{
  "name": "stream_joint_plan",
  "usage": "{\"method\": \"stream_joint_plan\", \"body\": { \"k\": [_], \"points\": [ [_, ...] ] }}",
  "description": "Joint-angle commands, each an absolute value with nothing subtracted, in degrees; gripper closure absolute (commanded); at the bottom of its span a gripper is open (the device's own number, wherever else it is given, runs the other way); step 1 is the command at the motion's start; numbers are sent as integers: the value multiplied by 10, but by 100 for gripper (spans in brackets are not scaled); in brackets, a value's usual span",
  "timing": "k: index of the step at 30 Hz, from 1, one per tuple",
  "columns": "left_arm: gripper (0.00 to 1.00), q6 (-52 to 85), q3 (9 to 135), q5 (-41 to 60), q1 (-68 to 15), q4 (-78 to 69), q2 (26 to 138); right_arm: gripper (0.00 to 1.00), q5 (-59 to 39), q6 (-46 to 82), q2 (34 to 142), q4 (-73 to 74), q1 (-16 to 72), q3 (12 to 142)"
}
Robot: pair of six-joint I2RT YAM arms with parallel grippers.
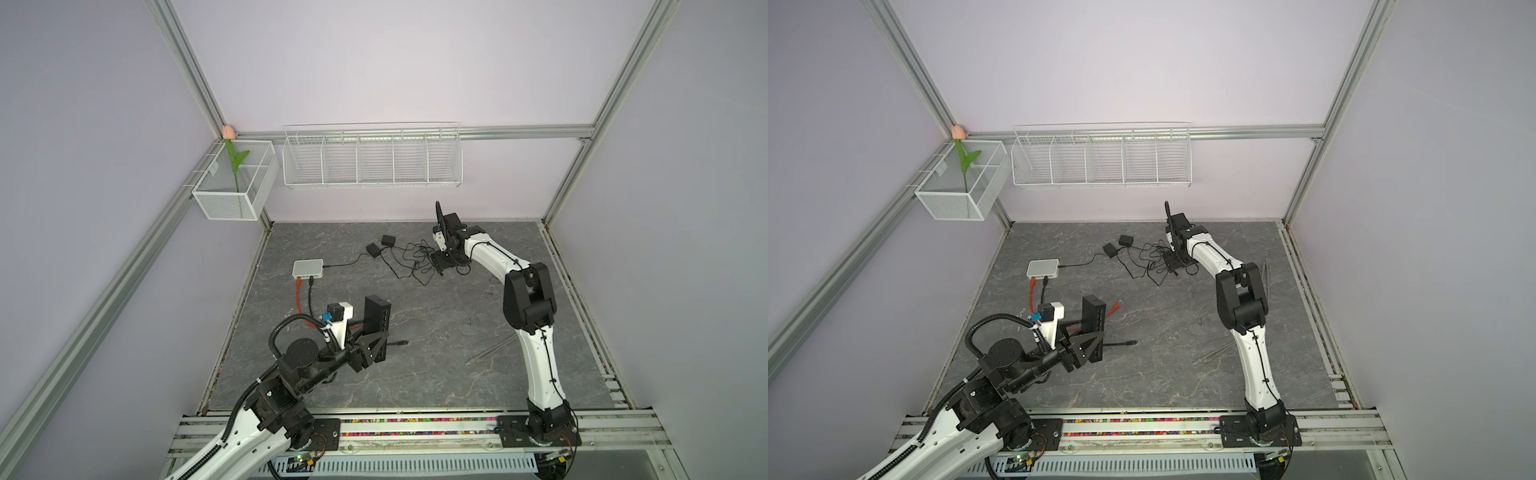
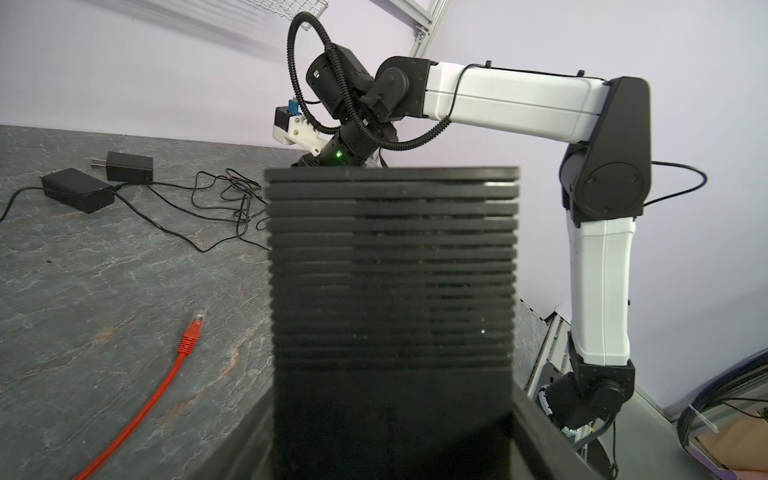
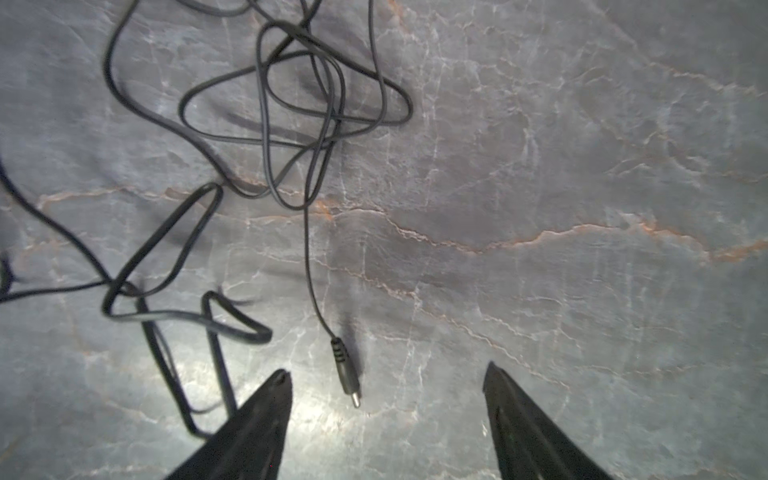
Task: Insert the plug into the switch port
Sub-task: 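Lower the right gripper onto the black power cord and grasp it near its plug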
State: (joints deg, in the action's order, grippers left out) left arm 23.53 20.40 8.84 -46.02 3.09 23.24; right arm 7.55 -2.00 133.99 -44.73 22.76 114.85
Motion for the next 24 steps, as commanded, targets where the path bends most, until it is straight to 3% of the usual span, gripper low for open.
{"method": "stream_joint_plan", "body": {
  "k": [1, 24],
  "points": [
    [100, 240, 208, 95, -460, 18, 226, 31, 69, -42, 1366, -504, 230, 1190],
    [100, 236, 213, 94, -459, 25, 227, 72, 62, -60, 1449, -598, 249, 1273]
  ]
}}
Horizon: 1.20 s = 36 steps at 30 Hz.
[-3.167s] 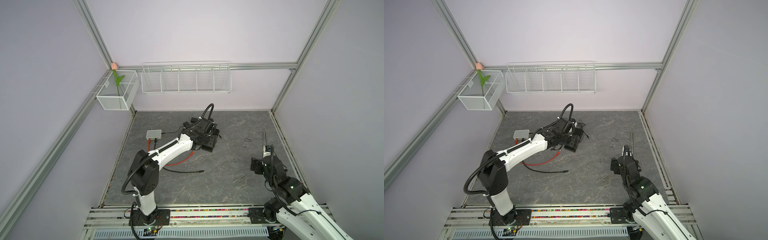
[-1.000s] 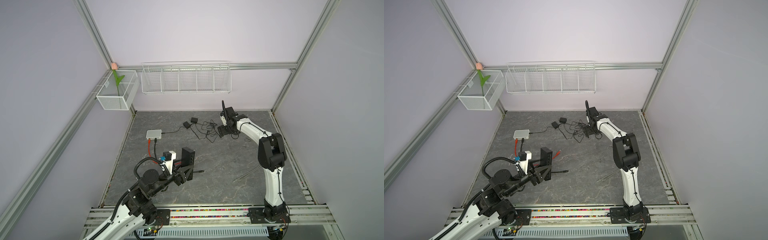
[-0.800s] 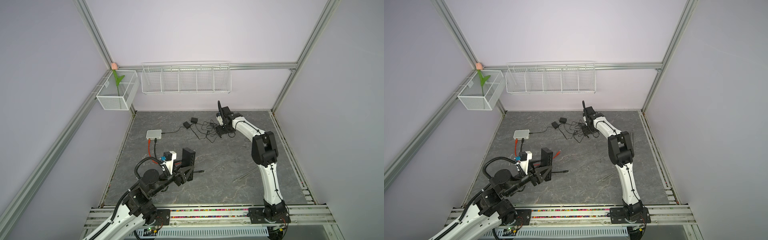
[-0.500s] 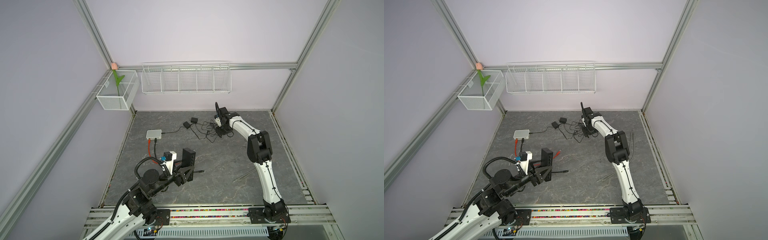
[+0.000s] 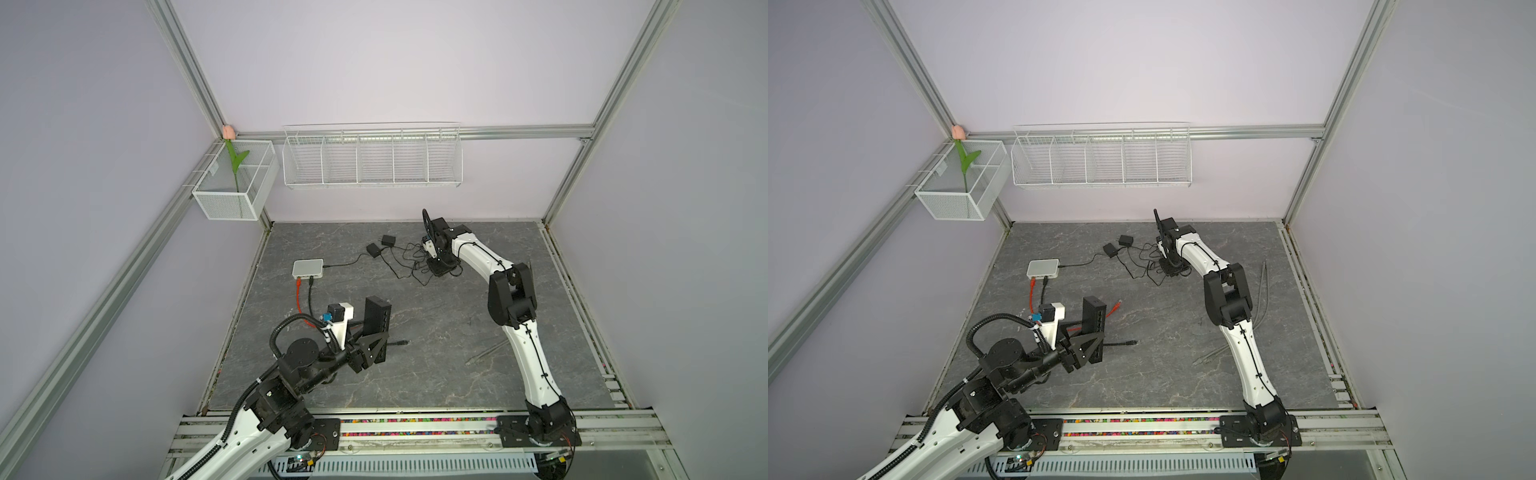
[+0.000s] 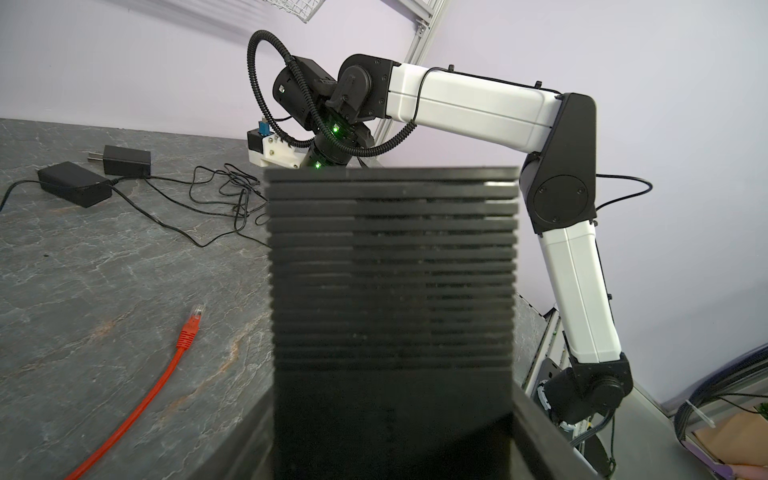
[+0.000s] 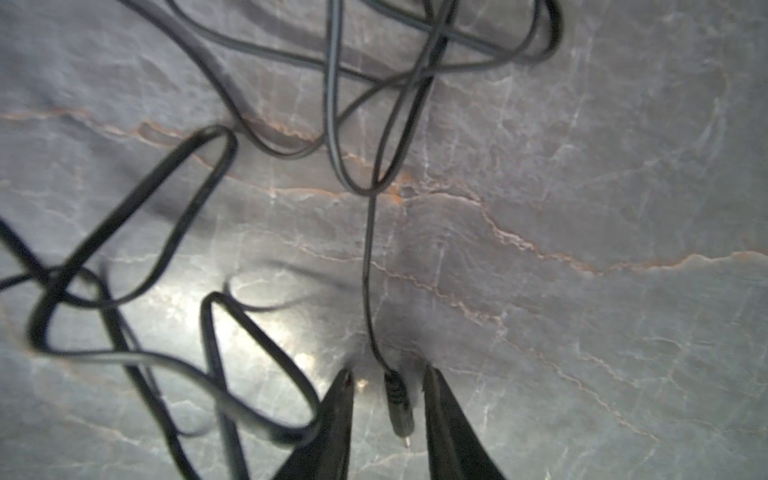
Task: Insert the plug into the switch port
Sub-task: 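Lower the right gripper onto the black power cord and grasp it near its plug, then lift the black power cord plug with the right gripper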
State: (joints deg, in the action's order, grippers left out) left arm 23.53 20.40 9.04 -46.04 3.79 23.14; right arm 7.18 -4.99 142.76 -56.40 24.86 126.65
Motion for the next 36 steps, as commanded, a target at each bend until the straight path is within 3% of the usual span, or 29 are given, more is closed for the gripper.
{"method": "stream_joint_plan", "body": {
  "k": [1, 9, 13, 21, 36],
  "points": [
    [100, 236, 214, 95, -460, 26, 227, 74, 61, -61, 1451, -602, 249, 1274],
    [100, 240, 219, 99, -460, 28, 226, 93, 21, -51, 1445, -615, 248, 1258],
    [100, 242, 217, 107, -459, 27, 228, 94, -6, -16, 1399, -567, 241, 1214],
    [100, 247, 207, 117, -460, 18, 228, 93, -221, 169, 1158, -262, 177, 993],
    [100, 248, 180, 175, -460, -126, 325, 93, -252, 240, 830, -73, 169, 761]
  ]
}}
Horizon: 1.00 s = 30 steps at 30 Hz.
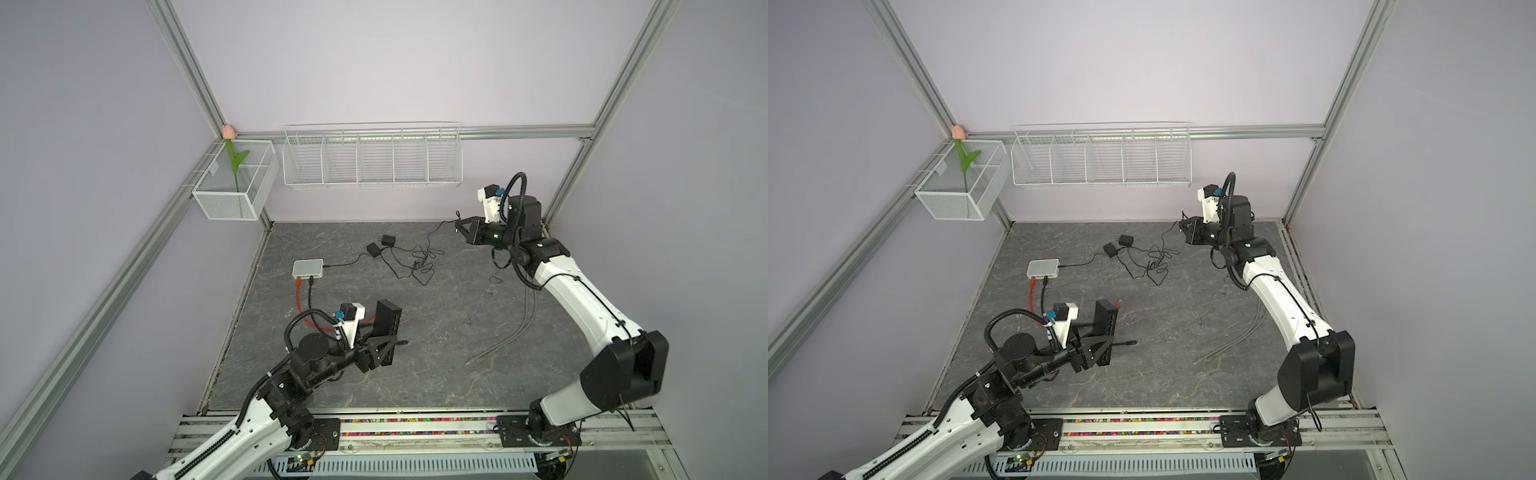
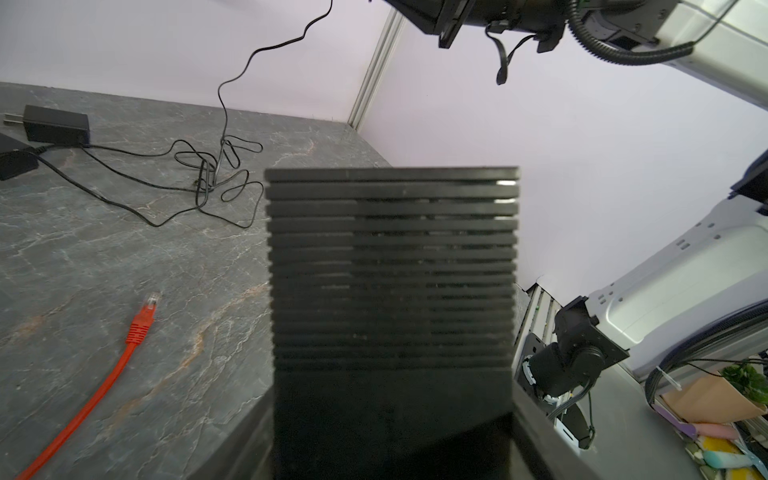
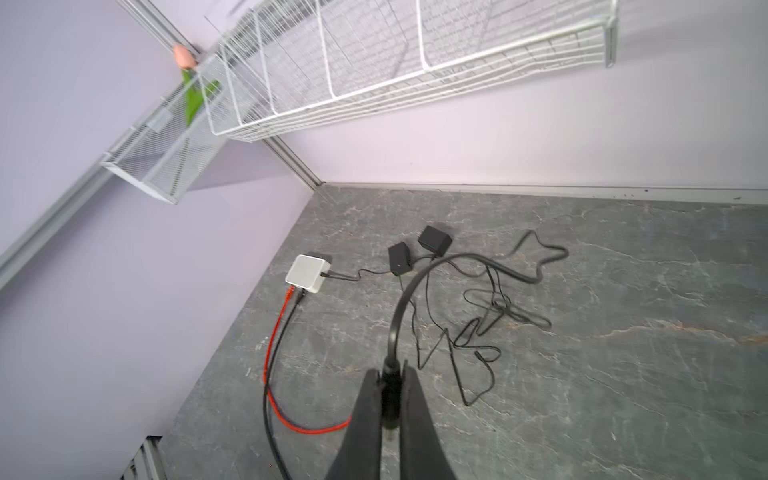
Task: Insert the plug into the switch port
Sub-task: 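Lift the black power cord plug with the right gripper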
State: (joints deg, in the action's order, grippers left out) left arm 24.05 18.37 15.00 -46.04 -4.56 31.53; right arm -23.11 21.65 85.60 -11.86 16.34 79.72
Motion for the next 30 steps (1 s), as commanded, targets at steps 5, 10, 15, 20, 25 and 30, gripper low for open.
{"method": "stream_joint_plan", "body": {
  "k": [5, 10, 15, 20, 25, 30],
  "points": [
    [100, 252, 164, 194, -461, -210, 362, 94, -252, 228, 747, -53, 185, 685],
    [100, 251, 164, 217, -463, -275, 417, 93, -237, 209, 670, -47, 210, 614],
    [100, 246, 175, 229, -477, -342, 497, 94, -235, 208, 609, -19, 232, 552],
    [100, 218, 181, 229, -511, -424, 567, 94, -242, 216, 557, 5, 243, 499],
    [100, 164, 168, 205, -553, -519, 622, 93, -247, 225, 511, 14, 247, 445],
    [100, 95, 155, 210, -580, -625, 680, 93, -248, 232, 481, 15, 250, 413]
  ]
}}
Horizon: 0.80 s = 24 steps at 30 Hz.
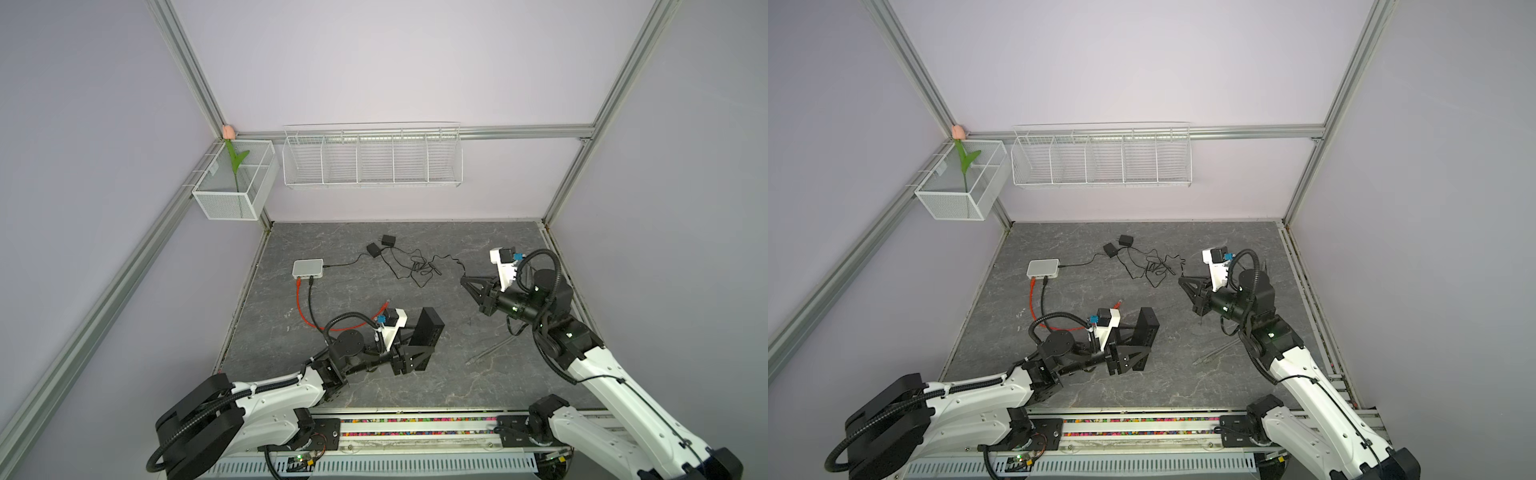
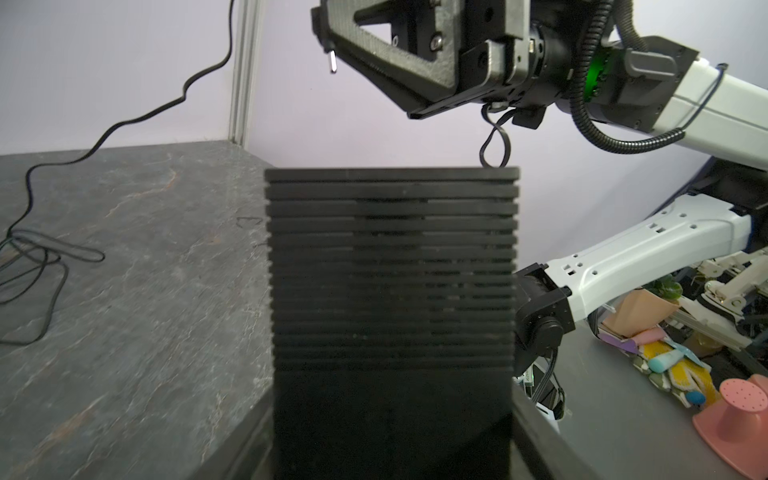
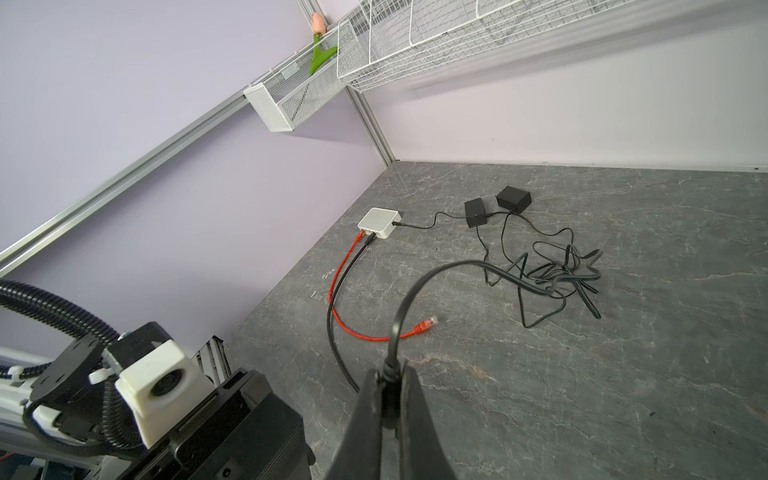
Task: Insert the plug into the switch port
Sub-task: 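Lift the black power cord plug with the right gripper, then carry the plug toward the switch while the left gripper lowers the switch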
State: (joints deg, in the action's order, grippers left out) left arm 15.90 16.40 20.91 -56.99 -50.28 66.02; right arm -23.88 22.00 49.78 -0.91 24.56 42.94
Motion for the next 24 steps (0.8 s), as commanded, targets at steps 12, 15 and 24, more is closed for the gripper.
{"method": "stream_joint_plan", "body": {
  "k": [12, 15, 24],
  "points": [
    [100, 18, 120, 172, -619, -722, 730, 93, -287, 238, 398, 68, 285, 345],
    [100, 5, 120, 160, -632, -724, 728, 93, -284, 248, 391, 90, 295, 329],
    [100, -72, 133, 109, -687, -569, 644, 93, -294, 254, 394, 132, 331, 329]
  ]
}}
